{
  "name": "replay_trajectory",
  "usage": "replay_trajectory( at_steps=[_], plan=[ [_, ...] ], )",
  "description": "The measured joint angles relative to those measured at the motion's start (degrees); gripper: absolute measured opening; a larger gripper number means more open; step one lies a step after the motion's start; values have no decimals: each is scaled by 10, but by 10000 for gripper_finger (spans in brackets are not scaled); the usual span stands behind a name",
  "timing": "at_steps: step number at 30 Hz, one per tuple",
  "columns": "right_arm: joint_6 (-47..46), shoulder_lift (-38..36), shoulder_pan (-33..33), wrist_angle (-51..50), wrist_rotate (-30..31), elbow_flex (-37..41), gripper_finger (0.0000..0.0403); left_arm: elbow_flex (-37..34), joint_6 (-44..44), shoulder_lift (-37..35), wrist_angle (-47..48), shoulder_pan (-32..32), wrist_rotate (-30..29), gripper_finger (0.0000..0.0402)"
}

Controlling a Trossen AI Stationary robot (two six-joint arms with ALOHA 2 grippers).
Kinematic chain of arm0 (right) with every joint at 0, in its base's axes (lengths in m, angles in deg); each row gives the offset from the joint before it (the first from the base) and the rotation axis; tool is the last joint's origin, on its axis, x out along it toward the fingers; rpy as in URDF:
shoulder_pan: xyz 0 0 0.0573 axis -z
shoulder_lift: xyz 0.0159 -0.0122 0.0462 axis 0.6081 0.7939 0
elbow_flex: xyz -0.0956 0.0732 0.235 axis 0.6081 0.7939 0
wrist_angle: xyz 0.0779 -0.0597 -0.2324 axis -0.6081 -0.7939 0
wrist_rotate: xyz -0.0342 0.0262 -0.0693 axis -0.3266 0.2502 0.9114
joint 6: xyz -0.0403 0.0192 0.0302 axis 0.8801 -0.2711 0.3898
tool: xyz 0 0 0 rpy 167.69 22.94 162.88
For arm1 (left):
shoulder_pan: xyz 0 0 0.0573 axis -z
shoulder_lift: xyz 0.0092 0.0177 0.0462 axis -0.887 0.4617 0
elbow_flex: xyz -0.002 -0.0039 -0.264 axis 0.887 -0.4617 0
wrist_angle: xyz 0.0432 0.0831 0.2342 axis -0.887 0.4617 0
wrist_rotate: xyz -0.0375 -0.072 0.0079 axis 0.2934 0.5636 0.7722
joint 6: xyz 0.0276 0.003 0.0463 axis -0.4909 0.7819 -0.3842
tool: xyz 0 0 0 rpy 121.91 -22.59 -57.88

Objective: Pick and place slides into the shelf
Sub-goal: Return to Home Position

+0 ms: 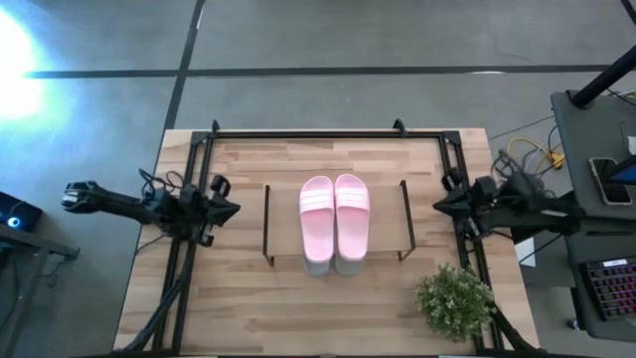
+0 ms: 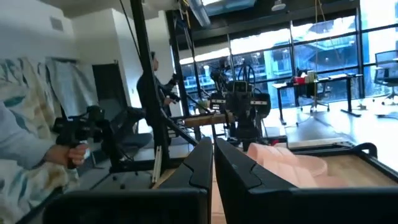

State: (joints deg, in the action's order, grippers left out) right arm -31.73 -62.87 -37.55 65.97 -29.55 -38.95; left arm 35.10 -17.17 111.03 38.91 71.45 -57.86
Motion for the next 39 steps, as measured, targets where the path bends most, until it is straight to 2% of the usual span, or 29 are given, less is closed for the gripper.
replay_trajectory(
  at_steps=[3, 7, 9, 14, 18, 21, 25, 33, 39],
  plan=[
    [-12, 0, 0, 50, -10, 38, 11, 9, 19, 36, -2, 0, 5, 1],
    [-12, 0, 0, 52, -13, 62, 11, 20, 26, 84, -7, -17, 12, 1],
    [-20, 0, 2, 57, -12, 69, 11, 15, 41, 95, -33, -41, 30, 1],
    [-31, 0, 7, 129, -22, 115, 11, 9, 70, 109, -48, -116, 124, 1],
    [-57, 0, 35, 164, -24, 140, 11, 0, 88, 101, -44, -159, 134, 1],
    [-87, 0, 64, 189, -52, 166, 11, 0, 100, 80, -8, -171, 134, 1],
    [-96, 0, 100, 291, -93, 202, 11, 0, 95, 40, 12, -171, 136, 1],
    [-95, 0, 160, 268, -135, 204, 11, -1, 105, -75, 146, -171, 138, 1],
    [-85, 0, 173, 252, -151, 204, 11, -1, 116, -163, 262, -171, 134, 1]
  ],
)
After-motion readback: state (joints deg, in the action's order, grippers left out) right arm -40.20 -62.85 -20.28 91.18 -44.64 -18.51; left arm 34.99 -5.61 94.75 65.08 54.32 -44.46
